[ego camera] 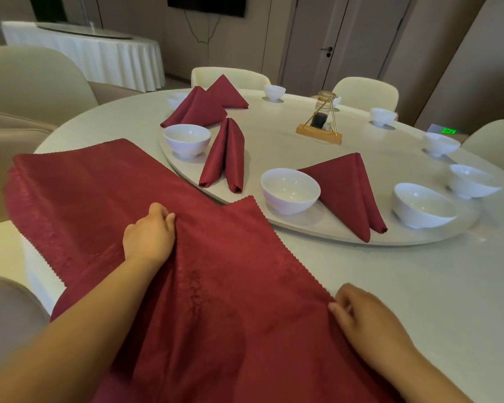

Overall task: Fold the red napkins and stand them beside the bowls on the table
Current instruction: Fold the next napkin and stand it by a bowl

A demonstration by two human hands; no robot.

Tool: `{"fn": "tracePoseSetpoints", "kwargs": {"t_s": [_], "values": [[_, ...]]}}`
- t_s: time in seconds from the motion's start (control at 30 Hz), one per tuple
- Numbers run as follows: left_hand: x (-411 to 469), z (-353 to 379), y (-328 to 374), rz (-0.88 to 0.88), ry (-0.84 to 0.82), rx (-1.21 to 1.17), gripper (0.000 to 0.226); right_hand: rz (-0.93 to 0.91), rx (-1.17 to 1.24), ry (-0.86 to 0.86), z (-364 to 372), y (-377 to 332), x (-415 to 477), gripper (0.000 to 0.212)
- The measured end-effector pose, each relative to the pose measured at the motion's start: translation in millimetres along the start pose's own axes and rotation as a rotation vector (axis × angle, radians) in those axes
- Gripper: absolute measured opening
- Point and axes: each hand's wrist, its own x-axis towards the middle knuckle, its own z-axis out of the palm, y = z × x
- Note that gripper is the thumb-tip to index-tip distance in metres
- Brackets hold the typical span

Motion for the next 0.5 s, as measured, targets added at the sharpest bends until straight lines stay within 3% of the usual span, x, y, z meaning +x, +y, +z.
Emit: {"fn": "tracePoseSetpoints", "kwargs": {"t_s": [0.13, 0.2, 0.33, 0.4, 0.5], "values": [[11.5, -10.6, -1.8, -0.017, -0.004, 0.008, 0.024, 0.076, 0.013, 0.035, -19.3, 5.3, 36.4, 0.027], [19.5, -14.6, -1.0, 0.02, 0.026, 0.02, 0.026, 0.074, -0.138, 0.09, -25.6, 5.4, 54.9, 0.017], [23.0, -9.7, -0.3, 0.07, 0.035, 0.07, 0.026, -0.011, -0.467, 0.192, -24.9, 1.9, 75.4, 0.027], [21.4, -1.2, -4.8, 0.101, 0.014, 0.143, 0.024, -0.077, -0.43, 0.255, -14.6, 0.0, 73.6, 0.026], [21.8, 5.9, -9.7, 0.141, 0.022, 0.231, 0.023, -0.292, -0.135, 0.326, 6.8, -5.0, 51.2, 0.03]]}}
